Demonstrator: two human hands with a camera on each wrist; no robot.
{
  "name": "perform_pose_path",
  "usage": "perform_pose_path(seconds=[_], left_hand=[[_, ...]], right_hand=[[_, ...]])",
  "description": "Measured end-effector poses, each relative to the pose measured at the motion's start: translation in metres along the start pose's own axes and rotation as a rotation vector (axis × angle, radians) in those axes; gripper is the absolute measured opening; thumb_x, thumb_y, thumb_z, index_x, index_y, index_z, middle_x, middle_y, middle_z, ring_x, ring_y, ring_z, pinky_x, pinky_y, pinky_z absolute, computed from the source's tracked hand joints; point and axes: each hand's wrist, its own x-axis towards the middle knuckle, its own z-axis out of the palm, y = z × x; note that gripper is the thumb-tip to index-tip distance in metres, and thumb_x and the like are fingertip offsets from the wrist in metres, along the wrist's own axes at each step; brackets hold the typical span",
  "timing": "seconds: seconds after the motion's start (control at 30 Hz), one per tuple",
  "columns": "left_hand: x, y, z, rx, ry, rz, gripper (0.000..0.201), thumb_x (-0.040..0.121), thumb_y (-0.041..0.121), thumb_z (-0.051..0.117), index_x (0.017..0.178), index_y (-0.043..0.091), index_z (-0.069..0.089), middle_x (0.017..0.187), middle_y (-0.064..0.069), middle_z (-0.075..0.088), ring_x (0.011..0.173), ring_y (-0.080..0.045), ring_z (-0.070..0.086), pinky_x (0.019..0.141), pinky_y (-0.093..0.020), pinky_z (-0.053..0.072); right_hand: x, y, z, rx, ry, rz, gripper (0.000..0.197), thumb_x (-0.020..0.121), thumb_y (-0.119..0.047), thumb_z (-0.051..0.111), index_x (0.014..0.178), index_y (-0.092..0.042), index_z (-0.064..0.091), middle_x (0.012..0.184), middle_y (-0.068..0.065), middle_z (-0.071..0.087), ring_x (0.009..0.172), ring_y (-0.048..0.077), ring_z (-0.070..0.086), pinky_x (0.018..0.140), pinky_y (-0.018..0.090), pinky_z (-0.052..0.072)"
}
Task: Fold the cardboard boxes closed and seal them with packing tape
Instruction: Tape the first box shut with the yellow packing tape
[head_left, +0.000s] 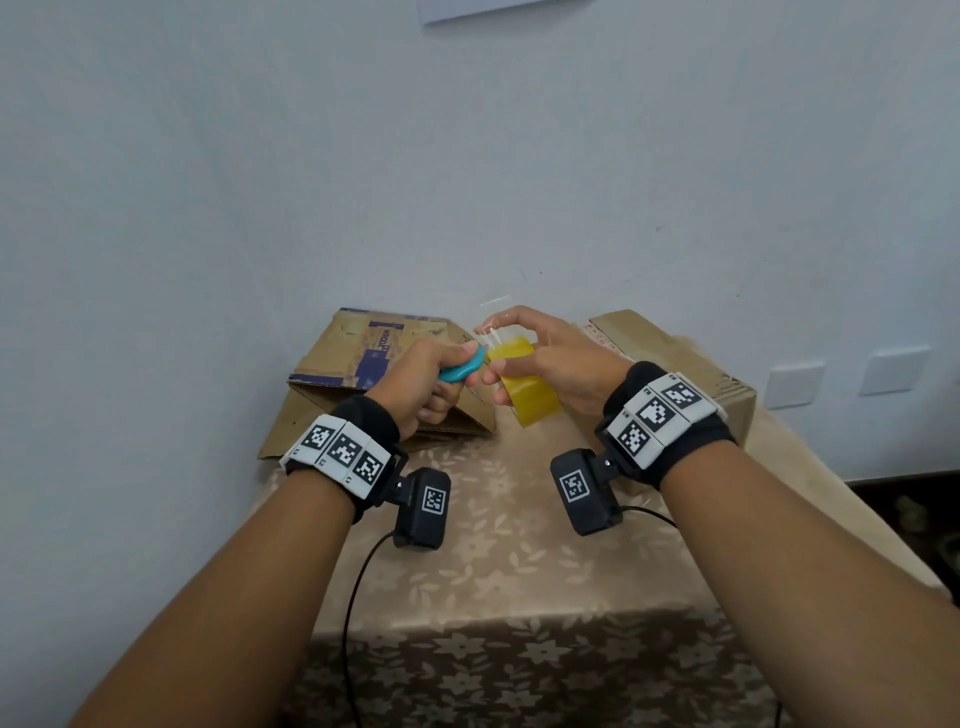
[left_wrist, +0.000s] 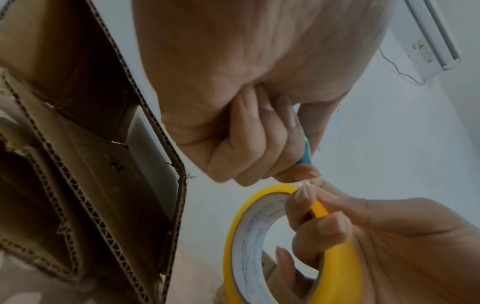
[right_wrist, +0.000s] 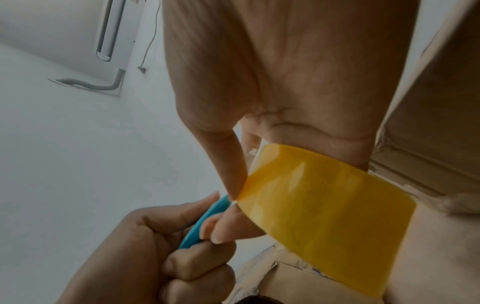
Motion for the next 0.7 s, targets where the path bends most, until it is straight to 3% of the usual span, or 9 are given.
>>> perform_pose_path(seconds=[0.23,0.4,0.47,0.53,0.63,0.7], left_hand=[[-0.001,0.002,0.001,-0.058,0.002,-0.013,0.038,0.107,0.036,0.042,0.078,0.014,0.052,0.052,0.006,0.027,0.038,-0.005,0.018,0.036,-0.018,0.016],[0.005,-0.003,0.001,0.028,0.194,-0.108,0.041,0.107,0.040,0.039,0.085,0.012,0.058,0.051,0.007,0.033,0.040,-0.006,0.021,0.035,-0.019,0.020],[0.005,-0.003,0.003,0.235,0.179,-0.103,0.038,0.105,0.037,0.045,0.092,0.008,0.064,0.053,0.003,0.045,0.042,-0.009,0.024,0.040,-0.021,0.023],[0.004,0.000,0.010,0.411,0.084,-0.108,0.025,0.099,0.027,0.052,0.100,0.006,0.065,0.063,-0.007,0.068,0.042,-0.012,0.029,0.041,-0.021,0.029],[0.002,-0.004,0.016,0.571,-0.032,-0.143,0.016,0.098,0.025,0.054,0.104,0.016,0.066,0.087,-0.011,0.078,0.044,-0.014,0.047,0.043,-0.024,0.045],[0.003,-0.008,0.015,0.589,-0.023,-0.133,0.015,0.097,0.026,0.057,0.105,0.024,0.070,0.097,-0.010,0.077,0.064,-0.021,0.069,0.047,-0.028,0.053]], right_hand=[[0.000,-0.002,0.000,0.004,-0.026,-0.003,0.038,0.096,0.011,0.059,0.127,-0.010,0.059,0.091,0.023,0.072,0.069,0.028,0.069,0.066,0.033,0.061],[-0.001,-0.005,0.001,0.054,-0.007,0.012,0.038,0.096,0.013,0.057,0.124,-0.013,0.059,0.084,0.020,0.070,0.059,0.023,0.070,0.054,0.029,0.057],[-0.001,-0.005,0.000,0.065,-0.006,0.015,0.037,0.096,0.014,0.057,0.123,-0.012,0.059,0.083,0.020,0.071,0.058,0.023,0.070,0.053,0.030,0.058],[-0.001,-0.003,-0.001,0.075,0.000,0.022,0.036,0.096,0.014,0.056,0.120,-0.013,0.060,0.083,0.021,0.071,0.058,0.024,0.069,0.054,0.030,0.058],[0.001,-0.001,0.000,0.077,0.003,0.050,0.036,0.095,0.014,0.054,0.116,-0.015,0.062,0.084,0.022,0.070,0.059,0.027,0.069,0.056,0.032,0.058],[0.001,0.000,0.000,0.072,0.001,0.068,0.037,0.094,0.014,0.054,0.115,-0.015,0.063,0.083,0.022,0.070,0.060,0.029,0.068,0.058,0.033,0.058]])
